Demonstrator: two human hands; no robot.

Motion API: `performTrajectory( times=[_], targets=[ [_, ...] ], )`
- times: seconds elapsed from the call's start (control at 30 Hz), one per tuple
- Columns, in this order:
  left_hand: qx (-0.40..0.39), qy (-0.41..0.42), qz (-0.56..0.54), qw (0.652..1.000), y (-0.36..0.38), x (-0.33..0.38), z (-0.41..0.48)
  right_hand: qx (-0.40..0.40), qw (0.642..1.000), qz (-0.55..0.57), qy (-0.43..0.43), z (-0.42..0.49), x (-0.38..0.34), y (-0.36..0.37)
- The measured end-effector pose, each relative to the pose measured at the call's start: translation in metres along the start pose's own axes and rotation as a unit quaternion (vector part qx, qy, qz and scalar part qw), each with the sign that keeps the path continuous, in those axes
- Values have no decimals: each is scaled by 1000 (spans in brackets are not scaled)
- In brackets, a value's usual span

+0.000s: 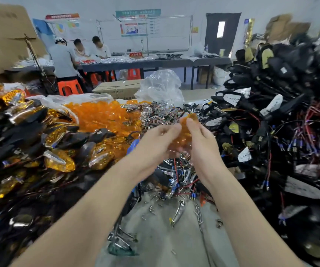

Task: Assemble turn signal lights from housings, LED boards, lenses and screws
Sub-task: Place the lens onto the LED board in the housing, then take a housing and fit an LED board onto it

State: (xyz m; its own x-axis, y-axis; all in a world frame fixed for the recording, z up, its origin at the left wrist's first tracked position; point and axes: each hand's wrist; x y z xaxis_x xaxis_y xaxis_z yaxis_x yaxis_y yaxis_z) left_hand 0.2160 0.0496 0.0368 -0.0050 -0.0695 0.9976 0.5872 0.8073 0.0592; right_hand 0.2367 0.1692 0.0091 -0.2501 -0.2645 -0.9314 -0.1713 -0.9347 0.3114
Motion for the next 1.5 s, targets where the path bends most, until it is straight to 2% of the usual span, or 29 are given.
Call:
performTrajectory(
  times=[0.07, 0.1, 0.17, 0.27, 0.33, 0.4, 0.43, 0.5, 0.6, 0.73, 0.8, 0.87, 1.03, 1.1, 1.17, 1.3, 1.5],
  targets=[
    [4, 2, 19, 1000, 10, -12, -6, 28, 1000, 7, -11, -9, -1, -7],
    [24, 3, 88, 996, 10, -18, -7, 37, 999, 17, -13, -13, -1, -11],
    [69, 8, 266, 961, 7, -31, -9, 58, 997, 43, -12, -20, -2, -22],
    [75, -4, 494, 866, 8, -53, -11, 76, 994, 76, -1, -31, 0, -35],
    [50, -20, 625, 778, 14, -69, -10, 80, 993, 86, 8, -37, 3, -40],
    [37, -33, 718, 695, 22, -80, -8, 76, 992, 96, 13, -43, 7, -45],
    [38, -38, 741, 670, 26, -84, -7, 71, 992, 100, 16, -45, 8, -47],
    [48, -40, 758, 649, 33, -91, -4, 61, 992, 108, 22, -50, 10, -51],
    [60, -41, 766, 639, 40, -94, -2, 48, 989, 132, 33, -54, 14, -54],
    [63, -37, 751, 656, 42, -95, -2, 41, 982, 177, 42, -56, 19, -57],
    [77, -25, 731, 678, 40, -95, -3, 40, 980, 192, 46, -56, 21, -57],
    [106, -10, 681, 725, 38, -93, -4, 37, 978, 202, 45, -57, 22, -56],
    [153, 19, 410, 899, 30, -78, -11, 37, 974, 220, 38, -59, 22, -57],
    [180, 36, 281, 942, 25, -72, -20, 37, 973, 226, 40, -60, 25, -53],
    [184, 52, 152, 970, 20, -71, -34, 37, 974, 218, 47, -62, 32, -47],
    [138, 77, 1, 987, 17, -83, -64, 28, 983, 168, 71, -63, 50, -30],
    [115, 85, -181, 973, 11, -88, -70, -12, 996, 68, 57, -67, 63, -22]
  ],
)
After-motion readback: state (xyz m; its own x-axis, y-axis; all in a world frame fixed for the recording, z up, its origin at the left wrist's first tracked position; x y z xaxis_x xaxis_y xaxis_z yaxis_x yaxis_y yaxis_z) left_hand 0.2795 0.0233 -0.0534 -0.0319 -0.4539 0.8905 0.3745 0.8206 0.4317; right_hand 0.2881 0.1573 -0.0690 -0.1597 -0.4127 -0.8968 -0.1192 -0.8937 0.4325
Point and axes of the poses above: each hand's wrist, its own z-axis towards the middle knuckle, its own y-axis out of the palm, x = y × z, and after that the axes turned 8 degrees about -x, right-handed
